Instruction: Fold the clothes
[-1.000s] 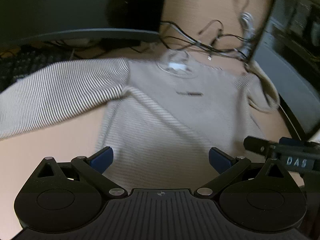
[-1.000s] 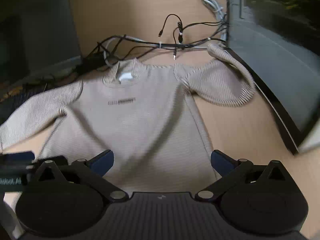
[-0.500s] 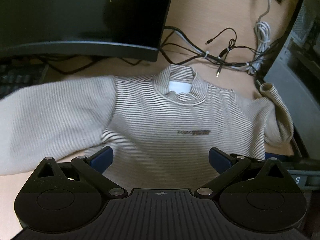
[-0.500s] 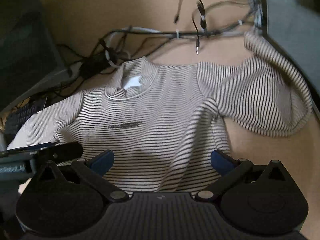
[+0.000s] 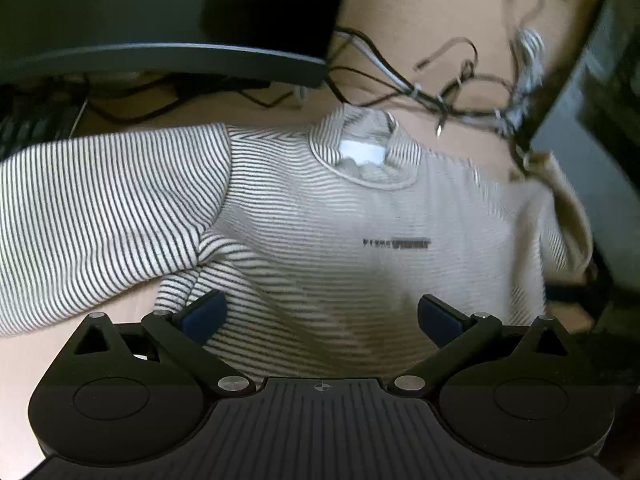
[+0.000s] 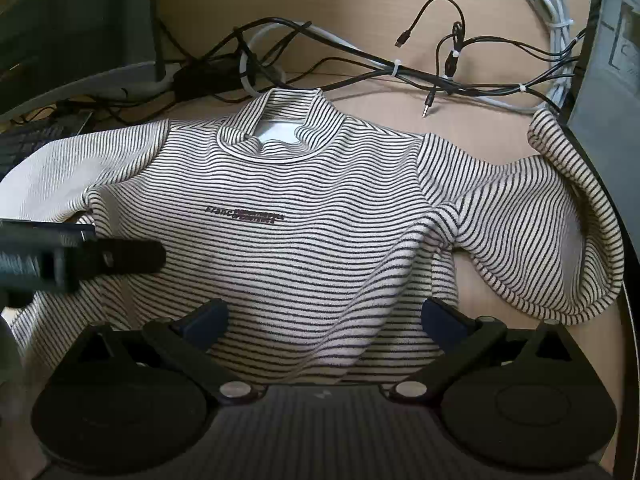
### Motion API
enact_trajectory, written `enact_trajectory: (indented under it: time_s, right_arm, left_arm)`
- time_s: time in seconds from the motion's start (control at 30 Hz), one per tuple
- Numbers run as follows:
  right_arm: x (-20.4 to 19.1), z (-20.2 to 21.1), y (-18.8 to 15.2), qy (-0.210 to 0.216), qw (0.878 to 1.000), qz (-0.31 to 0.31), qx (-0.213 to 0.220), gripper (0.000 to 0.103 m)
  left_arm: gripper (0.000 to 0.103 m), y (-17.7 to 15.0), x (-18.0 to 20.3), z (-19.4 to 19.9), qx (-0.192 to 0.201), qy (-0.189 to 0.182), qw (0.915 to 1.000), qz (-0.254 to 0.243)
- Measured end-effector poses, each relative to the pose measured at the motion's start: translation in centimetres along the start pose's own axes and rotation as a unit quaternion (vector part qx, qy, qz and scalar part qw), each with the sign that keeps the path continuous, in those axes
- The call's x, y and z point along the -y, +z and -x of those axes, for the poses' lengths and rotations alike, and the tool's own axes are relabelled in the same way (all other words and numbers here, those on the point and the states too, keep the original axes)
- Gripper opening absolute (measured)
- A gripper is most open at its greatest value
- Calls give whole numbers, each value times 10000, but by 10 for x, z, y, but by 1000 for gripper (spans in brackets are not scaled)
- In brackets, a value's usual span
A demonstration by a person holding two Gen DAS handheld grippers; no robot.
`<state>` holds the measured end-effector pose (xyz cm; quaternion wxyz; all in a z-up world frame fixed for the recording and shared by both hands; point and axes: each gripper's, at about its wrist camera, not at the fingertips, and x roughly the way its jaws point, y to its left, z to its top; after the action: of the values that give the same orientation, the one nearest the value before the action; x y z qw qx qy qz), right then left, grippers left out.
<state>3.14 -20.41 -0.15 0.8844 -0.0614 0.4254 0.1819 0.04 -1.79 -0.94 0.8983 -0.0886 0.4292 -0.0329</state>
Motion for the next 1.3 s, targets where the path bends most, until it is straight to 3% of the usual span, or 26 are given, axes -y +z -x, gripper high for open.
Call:
enact_trajectory:
  time_s: [0.63,0.83,0.93,1.03,1.1,1.17,1.3]
  right_arm:
    - [-65,28,-44,329,9981,524,-60,103]
    - [-58,47,-59,84,9999,93,-25,103]
    - [-33,67,-54,-254,9988,-363,193,101]
    - [-8,94,-44,-938,9932,-345,604,90]
    - [4,102,-35,-1351,9881,-173,720,60]
    - [12,104,-25,-1710,9826,56,726,45]
    - [20,83,0,-2139,9714,604,839,45]
  left_arm:
    - [103,-53,-37,57,-55,270,9994,211]
    - [103,-62,-32,65,-17,289,9996,73]
    - [103,-58,-37,76,35,-116,9990,438]
    - [103,-51,-25,92,281,-497,9978,348]
    - [103,-49,-12,97,338,-763,9962,238]
    - [103,-49,0,93,187,-980,9948,220]
    - [103,-55,9,65,-461,-918,9942,314]
